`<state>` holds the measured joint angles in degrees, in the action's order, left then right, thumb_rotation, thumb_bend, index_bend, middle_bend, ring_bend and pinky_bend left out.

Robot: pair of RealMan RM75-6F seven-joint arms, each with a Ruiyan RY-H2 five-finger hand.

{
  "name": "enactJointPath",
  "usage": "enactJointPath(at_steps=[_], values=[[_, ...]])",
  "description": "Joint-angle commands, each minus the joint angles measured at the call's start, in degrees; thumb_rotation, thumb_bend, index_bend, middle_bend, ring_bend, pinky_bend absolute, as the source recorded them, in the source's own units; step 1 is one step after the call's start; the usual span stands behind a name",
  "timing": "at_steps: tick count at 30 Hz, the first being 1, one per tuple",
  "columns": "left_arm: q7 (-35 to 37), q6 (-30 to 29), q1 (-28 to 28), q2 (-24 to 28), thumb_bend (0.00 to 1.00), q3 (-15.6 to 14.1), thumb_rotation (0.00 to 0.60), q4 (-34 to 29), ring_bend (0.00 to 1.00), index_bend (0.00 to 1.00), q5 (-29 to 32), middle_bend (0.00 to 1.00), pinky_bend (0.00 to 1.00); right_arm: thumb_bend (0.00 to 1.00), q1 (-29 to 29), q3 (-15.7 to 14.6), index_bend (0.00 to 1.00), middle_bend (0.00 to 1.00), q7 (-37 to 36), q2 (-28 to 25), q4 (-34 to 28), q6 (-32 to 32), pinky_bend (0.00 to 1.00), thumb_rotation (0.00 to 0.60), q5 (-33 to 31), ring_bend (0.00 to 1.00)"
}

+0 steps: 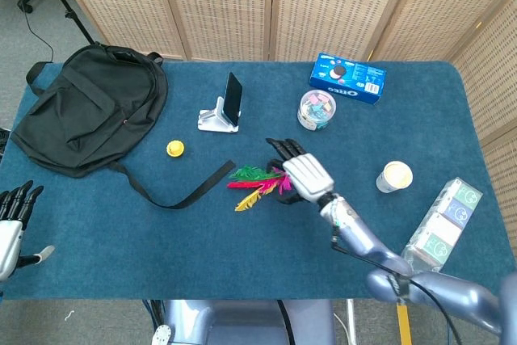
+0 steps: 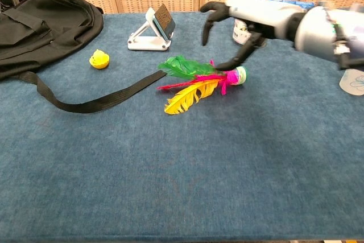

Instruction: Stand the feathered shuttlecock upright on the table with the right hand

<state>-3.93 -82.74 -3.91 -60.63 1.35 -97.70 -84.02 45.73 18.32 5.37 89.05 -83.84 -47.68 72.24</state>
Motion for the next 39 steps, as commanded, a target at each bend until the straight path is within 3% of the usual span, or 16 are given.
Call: enactJointPath(at_steps=[1, 12, 28, 39], values=[[0.3, 0.5, -0.3, 0.2, 0.00, 0.2, 0.600, 0.1, 0.00, 0.00, 0.6, 0.00, 0.00, 0.32, 3.8, 2.3, 0.38, 0.00, 3.4, 3.6, 2.9, 2.2, 0.00, 0.600, -4.5, 0.00], [2.0, 1.8, -0.7, 1.0, 0.00, 0.7, 0.600, 0.1, 0.00, 0.00, 2.3, 0.00, 0.00, 0.37, 10.8, 2.9, 0.38, 0.00, 10.2, 8.8, 9.8, 5.1, 0.00, 0.600, -13.7, 0.00], [2.8, 1.7, -0.7, 1.6, 0.00, 0.6, 0.600, -0.2, 0.00, 0.00, 2.5, 0.00, 0.00, 0.40, 14.7, 1.1, 0.40, 0.00, 10.0, 13.2, 16.7, 7.0, 0.00, 0.600, -16.6, 0.00], [3.0, 2.1, -0.7, 2.0, 0.00, 0.6, 0.600, -0.3, 0.00, 0.00, 2.9, 0.00, 0.00, 0.50, 14.7, -0.1, 0.55, 0.01, 8.1, 15.0, 19.6, 6.2, 0.00, 0.600, -16.1, 0.00]])
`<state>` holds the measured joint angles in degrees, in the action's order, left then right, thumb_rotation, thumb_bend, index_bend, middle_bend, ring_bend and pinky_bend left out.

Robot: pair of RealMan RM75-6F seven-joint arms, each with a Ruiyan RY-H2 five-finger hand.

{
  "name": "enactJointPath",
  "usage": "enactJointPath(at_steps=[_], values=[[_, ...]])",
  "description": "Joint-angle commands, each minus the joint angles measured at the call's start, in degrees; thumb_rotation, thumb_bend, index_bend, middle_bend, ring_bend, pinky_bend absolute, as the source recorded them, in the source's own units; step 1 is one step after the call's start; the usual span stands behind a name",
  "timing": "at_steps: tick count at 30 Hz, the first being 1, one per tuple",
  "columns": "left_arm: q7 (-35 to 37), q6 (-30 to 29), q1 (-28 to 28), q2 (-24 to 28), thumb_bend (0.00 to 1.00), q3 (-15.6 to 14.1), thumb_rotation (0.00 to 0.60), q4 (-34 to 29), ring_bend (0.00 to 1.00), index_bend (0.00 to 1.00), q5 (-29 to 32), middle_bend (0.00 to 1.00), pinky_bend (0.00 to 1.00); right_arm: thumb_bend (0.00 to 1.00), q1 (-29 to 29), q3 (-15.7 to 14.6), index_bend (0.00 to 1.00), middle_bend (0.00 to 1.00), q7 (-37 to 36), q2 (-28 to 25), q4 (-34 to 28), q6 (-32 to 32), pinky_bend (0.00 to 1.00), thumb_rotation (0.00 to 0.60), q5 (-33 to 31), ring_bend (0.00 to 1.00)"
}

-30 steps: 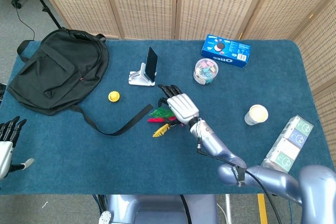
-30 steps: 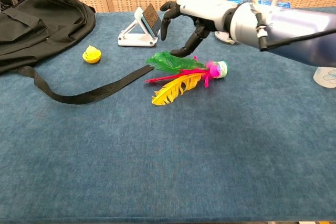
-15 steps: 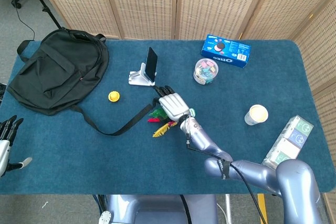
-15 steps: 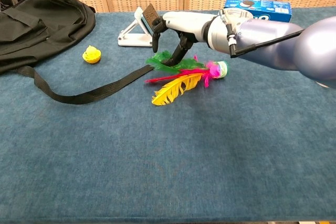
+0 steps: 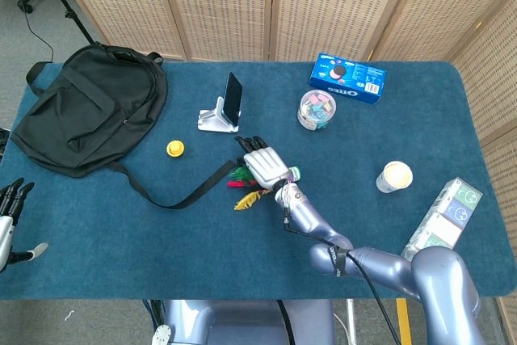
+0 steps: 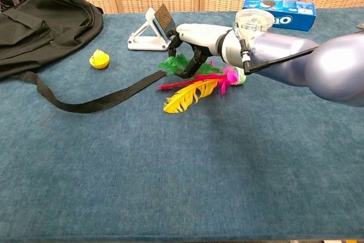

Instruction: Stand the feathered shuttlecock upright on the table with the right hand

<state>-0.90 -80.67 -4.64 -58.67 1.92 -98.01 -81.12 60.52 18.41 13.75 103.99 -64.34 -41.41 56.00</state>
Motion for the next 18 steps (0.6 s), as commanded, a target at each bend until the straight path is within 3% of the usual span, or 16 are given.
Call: enactJointPath(at_steps=[1, 11, 18], values=[[-0.1, 0.0, 0.0, 0.0, 0.00, 0.0, 0.600, 0.0, 0.00, 0.00, 0.0, 0.00, 0.00, 0.50, -0.1, -0.2, 0.56, 0.01, -0.3, 0.0, 0.1, -0.1, 0.00, 0.600, 0.2, 0.00], [-0.2, 0.0, 0.0, 0.0, 0.00, -0.2, 0.600, -0.2, 0.00, 0.00, -0.2, 0.00, 0.00, 0.52, -1.2, -0.4, 0.64, 0.04, -2.5, -1.4, -1.9, -1.6, 0.00, 0.600, 2.0, 0.00], [0.0, 0.4, -0.1, 0.3, 0.00, -0.7, 0.600, -0.5, 0.00, 0.00, -0.9, 0.00, 0.00, 0.53, -4.3, 1.0, 0.67, 0.08, -9.6, -6.0, -11.0, -5.6, 0.00, 0.600, 6.5, 0.00]])
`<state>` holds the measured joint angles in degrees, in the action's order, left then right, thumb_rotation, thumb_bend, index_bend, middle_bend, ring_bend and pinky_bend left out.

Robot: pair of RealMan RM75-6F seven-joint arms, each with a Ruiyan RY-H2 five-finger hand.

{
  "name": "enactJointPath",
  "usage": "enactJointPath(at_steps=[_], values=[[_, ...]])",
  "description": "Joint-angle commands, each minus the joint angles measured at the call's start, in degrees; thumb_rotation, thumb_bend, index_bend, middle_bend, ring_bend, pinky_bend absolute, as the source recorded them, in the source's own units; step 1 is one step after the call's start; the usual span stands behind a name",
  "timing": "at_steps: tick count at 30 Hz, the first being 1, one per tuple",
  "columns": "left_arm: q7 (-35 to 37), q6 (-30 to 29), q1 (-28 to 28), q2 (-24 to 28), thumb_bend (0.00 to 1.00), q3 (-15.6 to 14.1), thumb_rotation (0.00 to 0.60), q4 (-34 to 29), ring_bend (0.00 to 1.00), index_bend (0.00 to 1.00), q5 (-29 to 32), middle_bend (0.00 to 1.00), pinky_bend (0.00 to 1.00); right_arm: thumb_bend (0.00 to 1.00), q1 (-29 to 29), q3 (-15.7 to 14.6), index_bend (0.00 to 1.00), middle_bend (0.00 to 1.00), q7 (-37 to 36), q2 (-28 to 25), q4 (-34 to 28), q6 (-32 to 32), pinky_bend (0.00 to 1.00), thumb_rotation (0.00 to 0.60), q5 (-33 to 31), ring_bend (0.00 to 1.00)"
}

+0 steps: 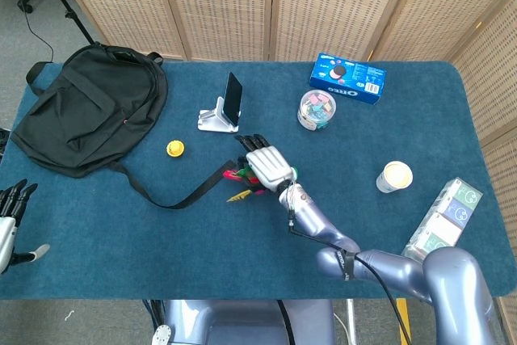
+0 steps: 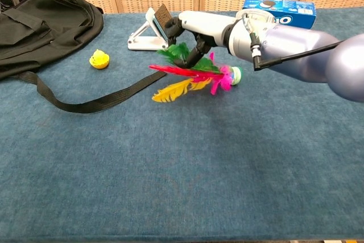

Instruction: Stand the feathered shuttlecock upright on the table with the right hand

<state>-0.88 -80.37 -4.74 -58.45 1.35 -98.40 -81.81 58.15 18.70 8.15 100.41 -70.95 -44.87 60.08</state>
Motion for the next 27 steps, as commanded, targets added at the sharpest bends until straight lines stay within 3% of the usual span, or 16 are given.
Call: enactJointPath(at_steps=[1, 7, 13, 24, 26, 27], values=[[0.0, 0.1, 0.0, 0.1, 0.00, -0.2, 0.600, -0.2, 0.00, 0.00, -0.3, 0.00, 0.00, 0.53, -2.5, 0.7, 0.67, 0.08, -5.0, -3.0, -5.4, -2.7, 0.00, 0.600, 3.2, 0.00], [-0.5, -0.4, 0.2, 0.1, 0.00, -0.6, 0.600, -0.6, 0.00, 0.00, -1.0, 0.00, 0.00, 0.55, -5.2, 0.3, 0.69, 0.10, -10.7, -5.7, -10.2, -5.3, 0.00, 0.600, 7.0, 0.00], [-1.4, -0.5, 0.3, -0.2, 0.00, -0.9, 0.600, -0.9, 0.00, 0.00, -1.4, 0.00, 0.00, 0.57, -7.5, 0.2, 0.69, 0.10, -16.4, -8.4, -15.7, -4.5, 0.00, 0.600, 6.2, 0.00], [-2.1, -0.1, 0.1, -0.4, 0.00, -1.1, 0.600, -1.1, 0.00, 0.00, -1.3, 0.00, 0.00, 0.57, -9.8, -1.4, 0.69, 0.10, -20.1, -10.3, -13.4, -4.7, 0.00, 0.600, 7.4, 0.00], [-2.3, -0.2, 0.1, -0.4, 0.00, -1.1, 0.600, -1.2, 0.00, 0.00, -1.3, 0.00, 0.00, 0.58, -10.3, -1.8, 0.61, 0.09, -22.1, -11.1, -13.6, -4.6, 0.00, 0.600, 9.0, 0.00], [-2.3, -0.2, 0.1, -0.4, 0.00, -1.1, 0.600, -1.2, 0.00, 0.00, -1.3, 0.00, 0.00, 0.59, -10.5, -2.2, 0.50, 0.07, -22.9, -11.6, -13.7, -4.5, 0.00, 0.600, 9.9, 0.00]])
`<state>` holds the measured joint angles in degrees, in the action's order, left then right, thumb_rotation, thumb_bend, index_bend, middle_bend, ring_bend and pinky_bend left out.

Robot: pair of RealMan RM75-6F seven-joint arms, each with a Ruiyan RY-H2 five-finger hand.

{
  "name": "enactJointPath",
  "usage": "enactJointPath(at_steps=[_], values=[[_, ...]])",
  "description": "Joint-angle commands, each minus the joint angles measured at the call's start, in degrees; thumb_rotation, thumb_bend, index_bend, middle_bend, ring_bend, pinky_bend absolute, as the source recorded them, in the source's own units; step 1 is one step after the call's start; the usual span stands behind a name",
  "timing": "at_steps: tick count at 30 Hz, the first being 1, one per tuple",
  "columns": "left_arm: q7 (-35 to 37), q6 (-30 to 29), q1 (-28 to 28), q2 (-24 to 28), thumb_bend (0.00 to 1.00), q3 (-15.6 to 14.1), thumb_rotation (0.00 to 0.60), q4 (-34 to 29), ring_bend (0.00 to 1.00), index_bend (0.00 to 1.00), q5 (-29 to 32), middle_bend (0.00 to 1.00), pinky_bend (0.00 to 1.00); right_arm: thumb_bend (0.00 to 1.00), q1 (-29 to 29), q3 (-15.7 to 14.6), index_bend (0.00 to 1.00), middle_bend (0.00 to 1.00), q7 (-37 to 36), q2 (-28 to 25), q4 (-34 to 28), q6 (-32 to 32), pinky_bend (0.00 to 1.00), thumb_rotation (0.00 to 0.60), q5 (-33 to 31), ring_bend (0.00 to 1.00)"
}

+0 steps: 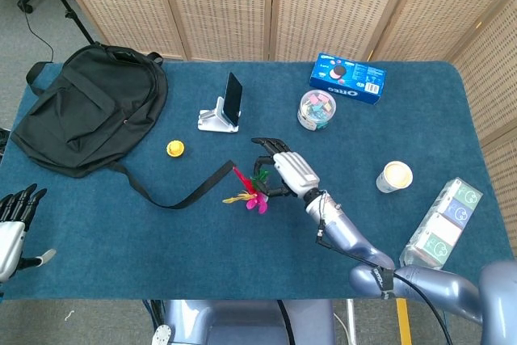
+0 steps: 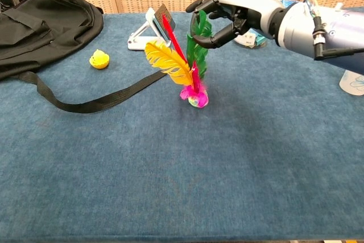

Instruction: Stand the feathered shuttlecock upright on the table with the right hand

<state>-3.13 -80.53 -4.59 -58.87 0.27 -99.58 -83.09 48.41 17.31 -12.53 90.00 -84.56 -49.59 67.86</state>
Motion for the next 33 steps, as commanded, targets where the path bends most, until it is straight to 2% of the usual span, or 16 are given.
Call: enactJointPath(at_steps=[1, 2, 3, 4, 6, 9, 14, 17, 19, 21, 27, 30, 33], values=[[-0.2, 0.1, 0.0, 0.0, 0.00, 0.0, 0.600, 0.0, 0.00, 0.00, 0.0, 0.00, 0.00, 0.60, -1.0, -1.2, 0.39, 0.05, -3.2, -1.9, -0.4, 0.2, 0.00, 0.600, 3.5, 0.00], [-0.2, 0.1, -0.1, -0.1, 0.00, 0.0, 0.600, 0.0, 0.00, 0.00, 0.0, 0.00, 0.00, 0.61, -1.3, -1.4, 0.22, 0.02, -3.9, -2.4, -0.6, -0.3, 0.00, 0.600, 4.7, 0.00], [-0.3, 0.2, -0.1, -0.1, 0.00, 0.0, 0.600, 0.0, 0.00, 0.00, 0.1, 0.00, 0.00, 0.60, -1.6, -1.5, 0.12, 0.00, -4.9, -2.8, -0.9, -1.2, 0.00, 0.600, 6.0, 0.00], [-0.4, 0.2, -0.1, -0.1, 0.00, 0.0, 0.600, -0.1, 0.00, 0.00, 0.1, 0.00, 0.00, 0.56, -1.8, -1.5, 0.07, 0.00, -5.5, -3.1, -1.1, -1.8, 0.00, 0.600, 6.8, 0.00], [-0.4, 0.3, -0.1, -0.1, 0.00, 0.0, 0.600, -0.1, 0.00, 0.00, 0.2, 0.00, 0.00, 0.37, -2.1, -1.5, 0.00, 0.00, -5.9, -3.8, -1.5, -2.7, 0.00, 0.600, 7.7, 0.00], [-0.2, 0.2, -0.1, 0.0, 0.00, 0.0, 0.600, -0.1, 0.00, 0.00, 0.1, 0.00, 0.00, 0.18, -2.6, -1.0, 0.00, 0.00, -5.0, -5.6, -3.4, -4.1, 0.00, 0.600, 8.1, 0.00], [0.6, -0.3, 0.1, 0.4, 0.00, -0.1, 0.600, -0.2, 0.00, 0.00, -0.3, 0.00, 0.00, 0.12, -4.8, -0.8, 0.00, 0.00, -0.5, -10.9, -9.1, -7.6, 0.00, 0.600, 9.0, 0.00], [1.3, -0.9, 0.4, 0.6, 0.00, -0.1, 0.600, -0.1, 0.00, 0.00, -0.7, 0.00, 0.00, 0.01, -7.9, -2.0, 0.00, 0.00, 4.0, -15.0, -12.0, -12.2, 0.00, 0.600, 11.0, 0.00], [1.6, -1.3, 0.5, 0.7, 0.00, -0.1, 0.600, 0.0, 0.00, 0.00, -0.9, 0.00, 0.00, 0.00, -9.7, -3.1, 0.00, 0.00, 6.6, -16.5, -12.1, -15.0, 0.00, 0.600, 12.7, 0.00], [3.1, -1.3, 0.3, 0.7, 0.00, 0.0, 0.600, 0.6, 0.00, 0.00, -1.4, 0.00, 0.00, 0.00, -14.1, -6.3, 0.00, 0.00, 12.2, -18.7, -9.1, -21.4, 0.00, 0.600, 16.8, 0.00], [4.1, -1.4, 0.2, 0.3, 0.00, 0.6, 0.600, 2.2, 0.00, 0.00, -0.8, 0.00, 0.00, 0.00, -22.9, -12.4, 0.00, 0.00, 12.7, -19.8, -2.5, -30.4, 0.00, 0.600, 20.2, 0.00], [4.8, -1.7, 0.1, -0.2, 0.00, 1.0, 0.600, 3.2, 0.00, 0.00, -0.6, 0.00, 0.00, 0.00, -26.8, -14.3, 0.00, 0.00, 15.9, -18.6, 1.7, -34.4, 0.00, 0.600, 20.6, 0.00], [5.3, -1.8, 0.1, -0.6, 0.00, 1.3, 0.600, 4.1, 0.00, 0.00, -0.3, 0.00, 0.00, 0.00, -30.0, -16.1, 0.00, 0.00, 15.0, -17.5, 3.7, -36.8, 0.00, 0.600, 20.7, 0.00]])
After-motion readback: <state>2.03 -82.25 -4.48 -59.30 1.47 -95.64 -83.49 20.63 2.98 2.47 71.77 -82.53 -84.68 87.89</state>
